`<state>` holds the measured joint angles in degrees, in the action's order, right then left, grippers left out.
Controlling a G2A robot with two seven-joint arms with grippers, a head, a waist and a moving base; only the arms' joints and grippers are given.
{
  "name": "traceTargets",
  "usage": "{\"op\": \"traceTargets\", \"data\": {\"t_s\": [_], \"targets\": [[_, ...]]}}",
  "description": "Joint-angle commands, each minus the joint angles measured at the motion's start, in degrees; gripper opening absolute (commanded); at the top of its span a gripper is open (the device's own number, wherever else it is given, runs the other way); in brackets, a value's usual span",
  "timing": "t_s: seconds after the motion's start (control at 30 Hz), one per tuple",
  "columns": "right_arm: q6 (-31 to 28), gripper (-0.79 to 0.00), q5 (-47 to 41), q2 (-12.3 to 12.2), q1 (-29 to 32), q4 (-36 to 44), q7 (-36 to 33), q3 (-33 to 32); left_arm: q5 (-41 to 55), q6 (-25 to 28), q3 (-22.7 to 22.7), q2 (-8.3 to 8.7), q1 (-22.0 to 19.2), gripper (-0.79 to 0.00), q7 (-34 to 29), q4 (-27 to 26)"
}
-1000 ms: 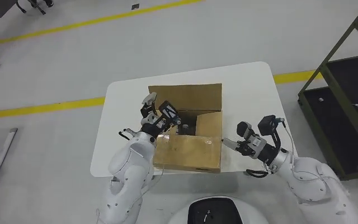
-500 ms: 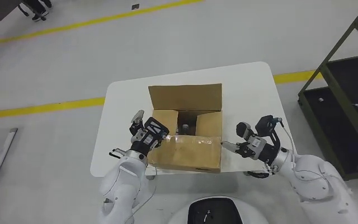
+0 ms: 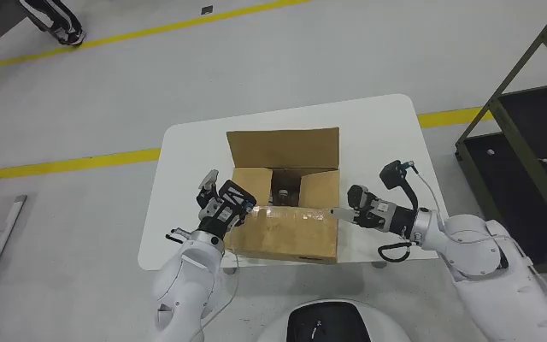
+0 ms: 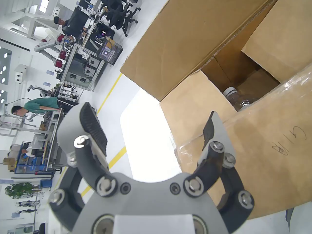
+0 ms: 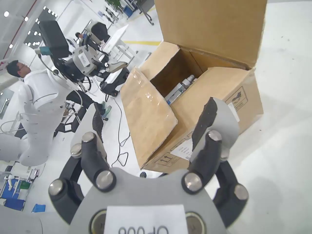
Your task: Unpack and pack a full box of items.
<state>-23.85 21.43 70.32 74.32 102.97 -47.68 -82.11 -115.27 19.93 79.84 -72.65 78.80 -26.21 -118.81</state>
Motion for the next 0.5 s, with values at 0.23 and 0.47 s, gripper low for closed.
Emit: {"op": "traceTargets", "data": {"t_s": [0.23,0.47], "targets": [[1.1,-0.339,2.2,-0.4,-1.9,-3.1,-2.0,3.1,2.0,-1.6,3.1,0.08,1.1,0.000,-1.4,-0.5],[1.4,-0.329,2.2,-0.7,-2.7,-3.8,-2.8,4.8,1.9,-1.5,3.0,0.13,0.7,0.000,-0.6,0.2]]}}
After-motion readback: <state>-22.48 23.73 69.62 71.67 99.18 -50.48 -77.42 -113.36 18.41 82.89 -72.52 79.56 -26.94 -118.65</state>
